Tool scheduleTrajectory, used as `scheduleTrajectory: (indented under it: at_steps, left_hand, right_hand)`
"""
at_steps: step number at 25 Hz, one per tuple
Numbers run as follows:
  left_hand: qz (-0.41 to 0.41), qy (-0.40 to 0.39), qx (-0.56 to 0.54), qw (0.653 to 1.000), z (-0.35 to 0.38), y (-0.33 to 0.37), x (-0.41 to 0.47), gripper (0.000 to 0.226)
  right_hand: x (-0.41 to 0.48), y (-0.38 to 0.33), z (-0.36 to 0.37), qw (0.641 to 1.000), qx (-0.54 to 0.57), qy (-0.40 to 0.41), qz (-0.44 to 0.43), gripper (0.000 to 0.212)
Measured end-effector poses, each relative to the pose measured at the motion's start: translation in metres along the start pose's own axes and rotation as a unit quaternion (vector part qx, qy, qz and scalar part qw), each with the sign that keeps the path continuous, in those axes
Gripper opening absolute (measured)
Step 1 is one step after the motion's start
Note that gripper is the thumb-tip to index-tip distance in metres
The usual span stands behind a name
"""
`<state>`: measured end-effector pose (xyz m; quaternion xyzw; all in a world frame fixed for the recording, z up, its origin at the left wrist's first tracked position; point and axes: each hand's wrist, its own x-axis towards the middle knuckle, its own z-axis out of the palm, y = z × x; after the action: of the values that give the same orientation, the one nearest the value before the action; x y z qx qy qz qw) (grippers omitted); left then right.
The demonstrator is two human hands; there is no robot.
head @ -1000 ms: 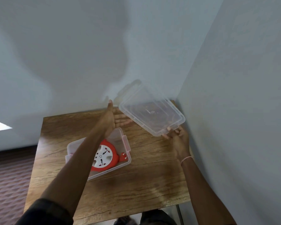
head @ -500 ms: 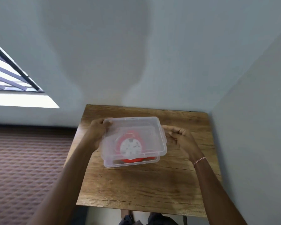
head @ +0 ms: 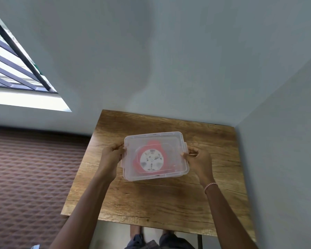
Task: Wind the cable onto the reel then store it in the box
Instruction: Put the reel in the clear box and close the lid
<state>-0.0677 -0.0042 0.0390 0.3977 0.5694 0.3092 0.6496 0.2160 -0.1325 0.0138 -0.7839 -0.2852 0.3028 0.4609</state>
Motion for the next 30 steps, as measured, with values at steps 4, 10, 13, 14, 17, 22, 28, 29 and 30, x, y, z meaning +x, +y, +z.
scheduleTrajectory:
  at_steps: [4,10,13,14,17,22,28,29,30]
  left_hand:
    - [0.038,-0.027,0.032,0.998,-0.008,0.000,0.007,0.037]
    - [0.059,-0.068,0.204,0.975,-0.011,-0.004,0.015,0.064]
    - [0.045,-0.083,0.195,0.976,-0.015,-0.011,0.013,0.069]
    - [0.043,-0.080,0.189,0.978,-0.017,-0.013,0.014,0.068]
    - [0.033,-0.057,0.177,0.982,-0.020,-0.018,0.016,0.065]
    - [0.046,-0.035,0.215,0.975,-0.013,-0.018,0.013,0.053]
    - [0.066,-0.011,0.267,0.961,-0.009,-0.016,0.018,0.049]
    - [0.070,-0.007,0.278,0.958,-0.008,-0.016,0.019,0.049]
    - [0.074,-0.004,0.286,0.955,-0.008,-0.016,0.019,0.048]
  right_hand:
    - [0.001,-0.004,-0.002,1.000,-0.009,0.019,0.015,0.025]
    - [0.001,-0.008,0.007,0.998,-0.054,0.026,0.026,0.025]
    - [0.001,-0.005,0.012,0.994,-0.113,0.009,0.010,0.004]
    - [0.000,-0.007,0.013,0.991,-0.134,0.009,0.008,0.011]
    - [-0.001,-0.013,0.018,0.976,-0.218,0.018,0.011,0.023]
    - [-0.001,-0.019,0.024,0.967,-0.253,0.021,0.019,0.033]
    - [0.001,-0.015,0.023,0.969,-0.241,0.019,0.042,0.030]
    - [0.001,-0.015,0.023,0.971,-0.237,0.015,0.043,0.029]
    - [0.002,-0.014,0.022,0.973,-0.228,0.010,0.044,0.027]
